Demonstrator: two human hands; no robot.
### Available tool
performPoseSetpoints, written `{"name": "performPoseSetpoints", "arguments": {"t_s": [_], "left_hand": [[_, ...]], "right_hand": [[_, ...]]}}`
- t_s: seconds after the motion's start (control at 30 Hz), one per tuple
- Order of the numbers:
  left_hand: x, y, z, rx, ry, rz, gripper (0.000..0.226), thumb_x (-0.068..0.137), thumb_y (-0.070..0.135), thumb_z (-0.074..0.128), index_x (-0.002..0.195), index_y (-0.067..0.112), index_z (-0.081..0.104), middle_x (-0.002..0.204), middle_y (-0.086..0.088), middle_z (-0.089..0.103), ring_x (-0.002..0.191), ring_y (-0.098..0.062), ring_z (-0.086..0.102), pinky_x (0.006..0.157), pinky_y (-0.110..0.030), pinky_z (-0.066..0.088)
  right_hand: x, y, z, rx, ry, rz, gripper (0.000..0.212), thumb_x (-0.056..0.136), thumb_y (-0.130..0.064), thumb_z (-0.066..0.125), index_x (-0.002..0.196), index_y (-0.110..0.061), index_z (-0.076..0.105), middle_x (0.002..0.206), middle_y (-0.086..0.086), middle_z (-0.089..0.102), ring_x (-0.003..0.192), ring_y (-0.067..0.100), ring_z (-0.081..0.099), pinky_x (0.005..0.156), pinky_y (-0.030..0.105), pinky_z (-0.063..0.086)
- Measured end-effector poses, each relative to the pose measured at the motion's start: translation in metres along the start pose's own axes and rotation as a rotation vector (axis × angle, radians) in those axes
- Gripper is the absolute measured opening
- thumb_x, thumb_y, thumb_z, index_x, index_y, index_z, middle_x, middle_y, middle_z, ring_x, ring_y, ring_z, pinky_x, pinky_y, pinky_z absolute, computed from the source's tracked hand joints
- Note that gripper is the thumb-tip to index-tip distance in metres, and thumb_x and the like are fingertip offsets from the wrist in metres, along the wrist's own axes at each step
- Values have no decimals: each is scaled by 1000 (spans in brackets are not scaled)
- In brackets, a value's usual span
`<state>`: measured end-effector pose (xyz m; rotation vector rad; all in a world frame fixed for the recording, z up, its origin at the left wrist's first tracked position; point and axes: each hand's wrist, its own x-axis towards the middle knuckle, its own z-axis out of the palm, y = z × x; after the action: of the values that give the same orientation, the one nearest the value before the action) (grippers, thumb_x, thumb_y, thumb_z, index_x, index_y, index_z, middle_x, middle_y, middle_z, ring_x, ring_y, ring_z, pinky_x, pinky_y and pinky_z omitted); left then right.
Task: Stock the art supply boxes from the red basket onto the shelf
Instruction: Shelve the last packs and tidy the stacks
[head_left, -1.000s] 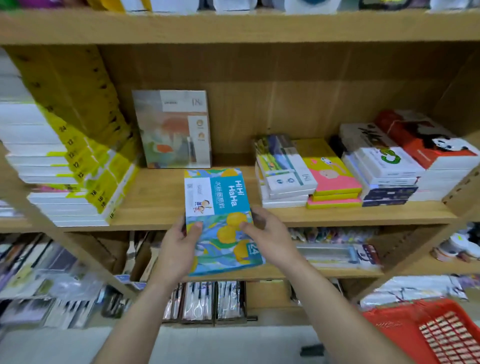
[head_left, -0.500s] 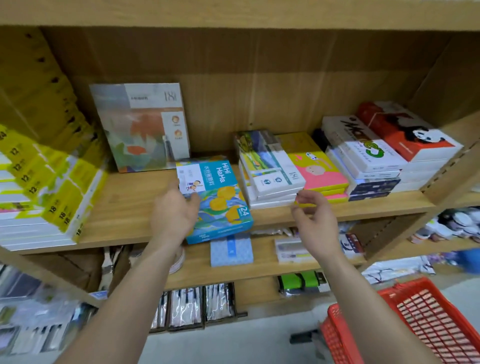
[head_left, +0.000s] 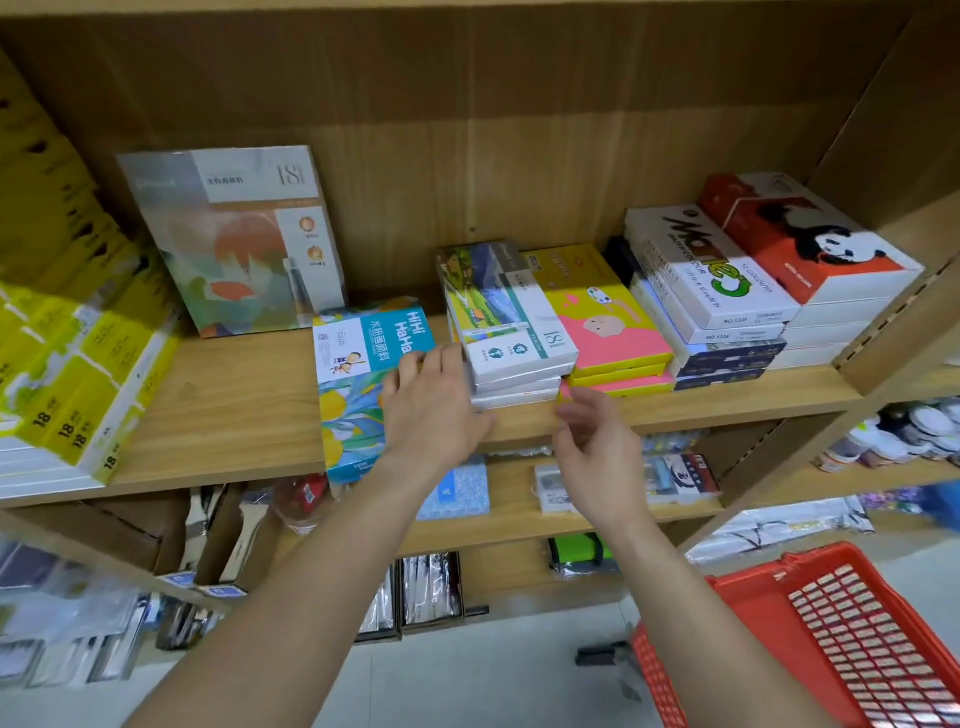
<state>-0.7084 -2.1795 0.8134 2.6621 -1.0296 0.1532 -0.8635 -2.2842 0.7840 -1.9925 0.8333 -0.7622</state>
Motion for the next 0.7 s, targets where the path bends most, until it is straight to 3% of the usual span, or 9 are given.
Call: {"name": "performPoseSetpoints", "arguments": {"t_s": [0.17, 0.23, 0.33, 0.5, 0.7], "left_hand": [[0, -22, 0, -59, -33, -5, 76, 81, 38, 68, 147, 31, 31, 143, 4, 50, 135, -25, 32, 108, -48, 31], [-3, -26, -1, -37, -18, 13, 76, 82, 40, 66, 147, 34, 29, 141, 5, 54, 136, -24, 32, 108, -49, 32], [-1, -20, 0, -5, -40, 5, 81, 78, 51, 67, 145, 33, 26, 135, 4, 60, 136, -26, 32, 107, -50, 32], [10, -7, 1, 37, -48, -80, 83, 72, 59, 72, 140, 31, 33, 124, -3, 62, 132, -28, 34, 99, -47, 36], [12, -21, 0, -26, 5, -93, 70, 83, 50, 70, 142, 29, 39, 125, -10, 59, 130, -27, 38, 99, -45, 40]], "right_hand": [[-2, 1, 1, -60, -92, -2, 62, 90, -22, 59, 150, -14, 44, 130, -3, 68, 106, 19, 68, 90, 24, 46], [-7, -2, 5, -29, -134, 10, 75, 88, -25, 58, 157, -17, 30, 141, -4, 60, 107, 20, 62, 93, 32, 49], [-17, -8, 16, 66, -141, 74, 86, 86, -28, 61, 160, -21, 17, 144, -12, 49, 131, 17, 48, 102, 46, 49], [-15, -10, 23, 152, -110, 130, 86, 80, -31, 63, 157, -31, 24, 131, -32, 45, 137, 10, 43, 107, 45, 45], [-1, -5, 19, 144, -88, 123, 74, 84, -29, 64, 152, -22, 35, 129, -16, 63, 118, 3, 56, 101, 34, 48]]}}
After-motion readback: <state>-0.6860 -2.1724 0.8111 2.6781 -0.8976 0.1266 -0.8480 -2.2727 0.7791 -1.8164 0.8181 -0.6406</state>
